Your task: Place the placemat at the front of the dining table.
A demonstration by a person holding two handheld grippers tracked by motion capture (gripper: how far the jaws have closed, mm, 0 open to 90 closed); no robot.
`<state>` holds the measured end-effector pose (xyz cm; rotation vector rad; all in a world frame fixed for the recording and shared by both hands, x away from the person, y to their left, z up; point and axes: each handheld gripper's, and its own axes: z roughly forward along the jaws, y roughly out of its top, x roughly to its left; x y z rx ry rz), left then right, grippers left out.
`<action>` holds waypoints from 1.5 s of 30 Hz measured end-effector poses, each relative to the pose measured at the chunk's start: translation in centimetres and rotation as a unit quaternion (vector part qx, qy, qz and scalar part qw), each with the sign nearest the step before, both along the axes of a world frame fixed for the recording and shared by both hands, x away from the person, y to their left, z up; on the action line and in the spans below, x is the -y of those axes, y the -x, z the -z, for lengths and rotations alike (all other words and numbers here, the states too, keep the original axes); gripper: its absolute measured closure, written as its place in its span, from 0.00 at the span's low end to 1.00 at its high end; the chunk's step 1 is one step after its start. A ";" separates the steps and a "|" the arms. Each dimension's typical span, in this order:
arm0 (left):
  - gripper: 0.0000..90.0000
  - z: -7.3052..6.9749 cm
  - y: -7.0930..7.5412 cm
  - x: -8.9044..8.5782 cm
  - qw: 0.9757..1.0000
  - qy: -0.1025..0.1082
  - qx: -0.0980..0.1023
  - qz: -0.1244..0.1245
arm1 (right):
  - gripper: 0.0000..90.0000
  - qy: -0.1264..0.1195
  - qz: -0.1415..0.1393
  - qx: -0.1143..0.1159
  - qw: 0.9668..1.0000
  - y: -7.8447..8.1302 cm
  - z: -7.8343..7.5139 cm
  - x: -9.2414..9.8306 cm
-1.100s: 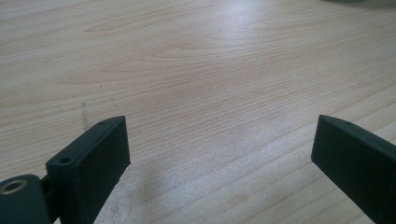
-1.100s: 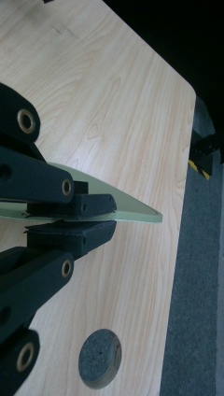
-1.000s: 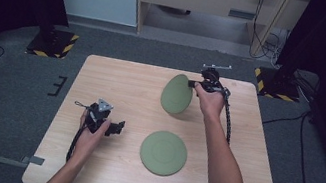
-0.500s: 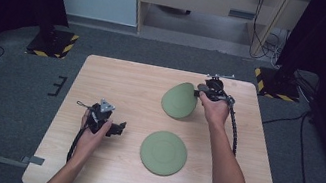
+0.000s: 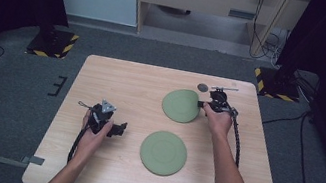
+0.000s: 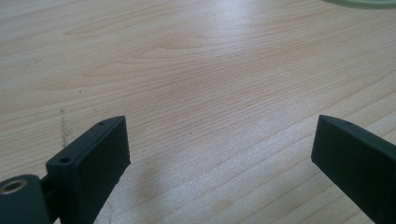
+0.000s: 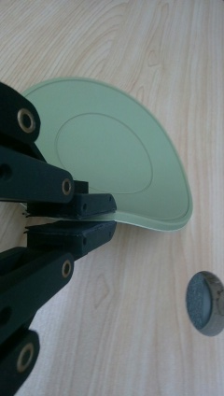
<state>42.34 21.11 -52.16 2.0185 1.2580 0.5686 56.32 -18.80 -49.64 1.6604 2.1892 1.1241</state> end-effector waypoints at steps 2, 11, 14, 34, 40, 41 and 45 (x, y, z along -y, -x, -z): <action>0.04 0.0 0.0 0.0 1.000 -0.001 -0.001 0.001 | 0.95 -0.001 0.002 -0.001 1.000 0.1 0.3 0.2; 0.04 0.0 0.1 0.0 1.000 0.000 0.000 0.002 | 0.94 0.008 0.010 -0.010 1.000 -0.2 1.1 0.4; 0.04 0.0 0.1 0.0 1.000 0.001 -0.001 0.002 | 0.92 0.012 0.012 -0.012 1.000 -0.2 1.3 0.5; 0.04 -0.1 0.3 0.0 1.000 -0.006 -0.001 0.003 | 0.14 0.023 0.071 0.029 0.997 0.5 -1.5 3.3; 0.04 -0.1 0.4 0.0 1.000 -0.008 -0.001 0.002 | 0.09 0.028 0.067 0.048 0.996 1.5 -2.8 3.4; 0.04 -0.1 0.5 -0.1 1.000 -0.009 -0.001 0.001 | 0.09 0.024 0.064 0.049 0.996 1.7 -3.1 3.4; 0.03 -0.1 0.6 -0.2 1.000 -0.009 -0.001 -0.002 | 0.09 0.023 0.058 0.060 0.996 2.4 -3.9 3.2</action>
